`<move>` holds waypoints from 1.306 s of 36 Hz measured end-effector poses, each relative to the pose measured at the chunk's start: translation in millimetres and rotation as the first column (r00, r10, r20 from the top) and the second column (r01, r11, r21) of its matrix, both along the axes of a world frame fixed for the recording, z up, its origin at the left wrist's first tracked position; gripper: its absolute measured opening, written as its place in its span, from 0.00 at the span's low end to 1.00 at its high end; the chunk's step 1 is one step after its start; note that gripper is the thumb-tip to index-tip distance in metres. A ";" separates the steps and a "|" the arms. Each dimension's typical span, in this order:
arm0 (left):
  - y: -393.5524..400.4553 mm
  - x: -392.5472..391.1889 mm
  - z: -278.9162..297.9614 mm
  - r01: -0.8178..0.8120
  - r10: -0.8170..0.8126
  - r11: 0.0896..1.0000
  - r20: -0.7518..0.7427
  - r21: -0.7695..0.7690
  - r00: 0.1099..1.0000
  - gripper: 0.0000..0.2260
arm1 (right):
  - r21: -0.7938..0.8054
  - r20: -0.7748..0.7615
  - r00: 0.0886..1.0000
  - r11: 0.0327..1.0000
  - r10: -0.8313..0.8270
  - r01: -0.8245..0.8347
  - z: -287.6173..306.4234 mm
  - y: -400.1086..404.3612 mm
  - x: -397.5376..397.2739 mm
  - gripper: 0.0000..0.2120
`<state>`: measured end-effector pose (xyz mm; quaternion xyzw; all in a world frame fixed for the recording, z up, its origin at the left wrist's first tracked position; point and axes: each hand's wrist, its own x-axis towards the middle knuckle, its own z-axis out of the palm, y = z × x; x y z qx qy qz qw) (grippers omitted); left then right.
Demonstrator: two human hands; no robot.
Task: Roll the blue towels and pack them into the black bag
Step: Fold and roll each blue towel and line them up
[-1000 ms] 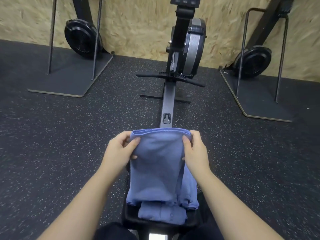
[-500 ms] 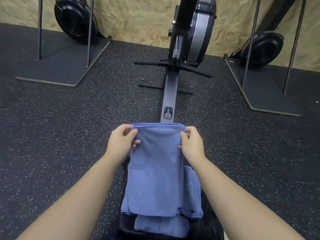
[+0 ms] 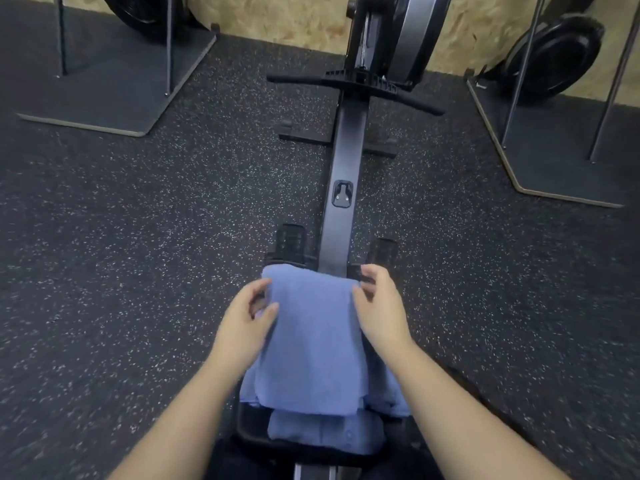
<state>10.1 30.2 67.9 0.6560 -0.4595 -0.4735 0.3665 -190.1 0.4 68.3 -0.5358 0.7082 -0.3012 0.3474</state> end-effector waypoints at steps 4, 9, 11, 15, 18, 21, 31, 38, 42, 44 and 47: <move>37.9 -3.3 -25.4 0.013 -0.012 0.997 -0.006 0.082 1.000 0.19 | -0.036 -0.153 0.988 0.999 0.001 -0.007 -18.0 44.8 -2.2 0.16; 65.2 0.1 -30.4 0.057 -0.029 0.987 -0.183 0.152 0.983 0.29 | -0.018 -0.032 0.999 0.999 0.039 -0.040 -29.9 87.7 0.2 0.19; 70.8 6.9 -28.2 0.123 -0.093 0.978 -0.179 0.167 0.979 0.36 | -0.050 0.024 0.999 0.998 0.033 -0.032 -30.2 92.6 0.1 0.20; 83.1 11.8 -28.9 0.241 -0.241 0.969 -0.012 0.052 0.970 0.42 | -0.064 0.131 0.991 0.998 0.010 -0.001 -27.6 93.5 -4.3 0.23; 92.5 8.7 -29.5 0.308 -0.305 0.951 0.117 -0.005 0.945 0.42 | -0.013 0.134 0.991 1.000 0.003 -0.001 -30.8 99.4 -6.5 0.24; 96.3 6.3 -32.7 0.361 -0.334 0.928 0.231 -0.086 0.914 0.44 | 0.056 0.116 0.993 0.998 0.004 -0.010 -33.1 102.8 -9.1 0.25; 88.5 -8.6 -15.4 0.110 -0.038 0.943 0.224 -0.315 0.974 0.23 | 0.008 0.073 0.997 1.000 0.028 -0.028 -26.7 108.1 -5.8 0.25; 85.6 -5.9 -18.0 0.124 0.008 0.938 0.378 -0.323 0.926 0.23 | -0.078 0.056 0.998 0.997 -0.024 0.028 -15.1 105.1 -12.0 0.18; 87.1 -2.2 -20.4 0.192 -0.060 0.946 0.443 -0.260 0.895 0.22 | -0.061 0.029 0.998 0.997 -0.055 0.056 -16.2 104.1 -16.4 0.16; 87.4 0.1 -24.8 0.211 -0.103 0.958 0.454 -0.194 0.885 0.21 | -0.027 0.005 0.999 0.999 -0.032 0.032 -19.0 102.7 -15.7 0.16; 85.7 4.2 -34.0 0.221 -0.154 0.969 0.432 -0.109 0.889 0.20 | 0.011 -0.066 0.998 1.000 -0.004 0.005 -27.6 98.5 -15.7 0.15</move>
